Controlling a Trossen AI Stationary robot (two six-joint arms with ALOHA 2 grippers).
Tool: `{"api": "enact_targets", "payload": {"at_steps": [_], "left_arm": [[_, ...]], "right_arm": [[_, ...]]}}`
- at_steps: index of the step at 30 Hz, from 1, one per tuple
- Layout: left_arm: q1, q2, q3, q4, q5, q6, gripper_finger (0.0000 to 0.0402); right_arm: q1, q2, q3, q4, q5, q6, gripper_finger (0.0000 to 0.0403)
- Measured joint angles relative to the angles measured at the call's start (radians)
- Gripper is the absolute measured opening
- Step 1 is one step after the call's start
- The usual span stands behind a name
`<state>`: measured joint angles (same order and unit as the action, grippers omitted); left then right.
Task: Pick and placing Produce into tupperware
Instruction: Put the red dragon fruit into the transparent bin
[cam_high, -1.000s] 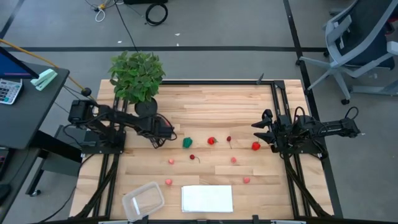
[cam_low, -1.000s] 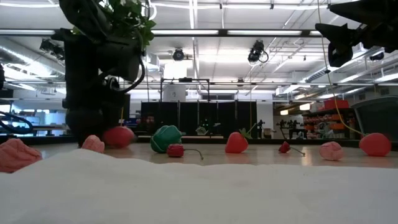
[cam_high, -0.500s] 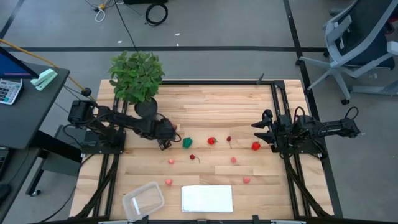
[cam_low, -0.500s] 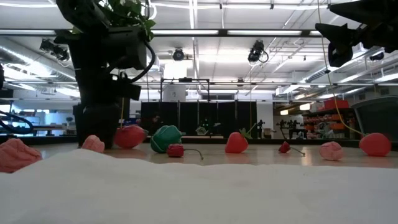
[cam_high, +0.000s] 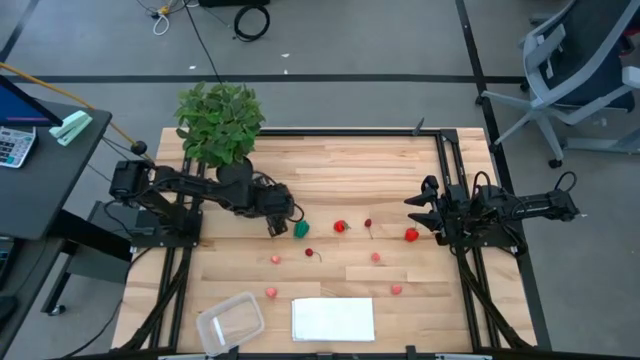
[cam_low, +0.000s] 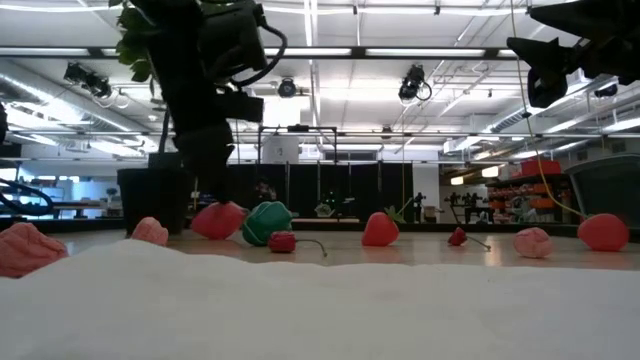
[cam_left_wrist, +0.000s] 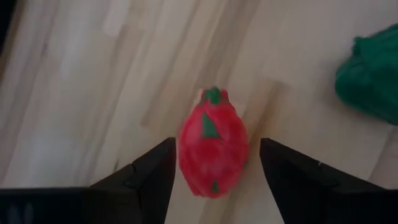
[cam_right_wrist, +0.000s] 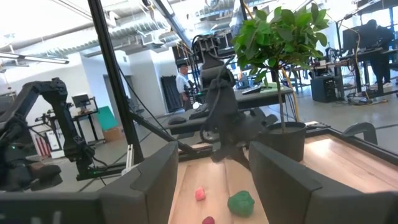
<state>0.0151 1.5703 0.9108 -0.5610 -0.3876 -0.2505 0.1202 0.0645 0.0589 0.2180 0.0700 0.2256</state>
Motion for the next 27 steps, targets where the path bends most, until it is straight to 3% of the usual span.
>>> {"api": "enact_targets", "payload": {"at_steps": [8,12,20,27], "left_arm": [[0.095,0.001,-0.002,0.01,0.109,-0.042,0.0245],[0.13,0.001,-0.002,0.012,0.242,-0.059,0.0245],[0.133,0.027,-0.002,0.007,0.258,-0.106,0.0246],[0.112,0.136,0.002,0.042,0.25,-0.1,0.0248]], "right_arm": [[0.0,0.0,0.0,0.0,0.0,0.0,0.0206],[0.0,0.0,0.0,0.0,0.0,0.0,0.0206],[0.0,0.0,0.0,0.0,0.0,0.0,0.0206],[0.0,0.0,0.0,0.0,0.0,0.0,0.0206]]}}
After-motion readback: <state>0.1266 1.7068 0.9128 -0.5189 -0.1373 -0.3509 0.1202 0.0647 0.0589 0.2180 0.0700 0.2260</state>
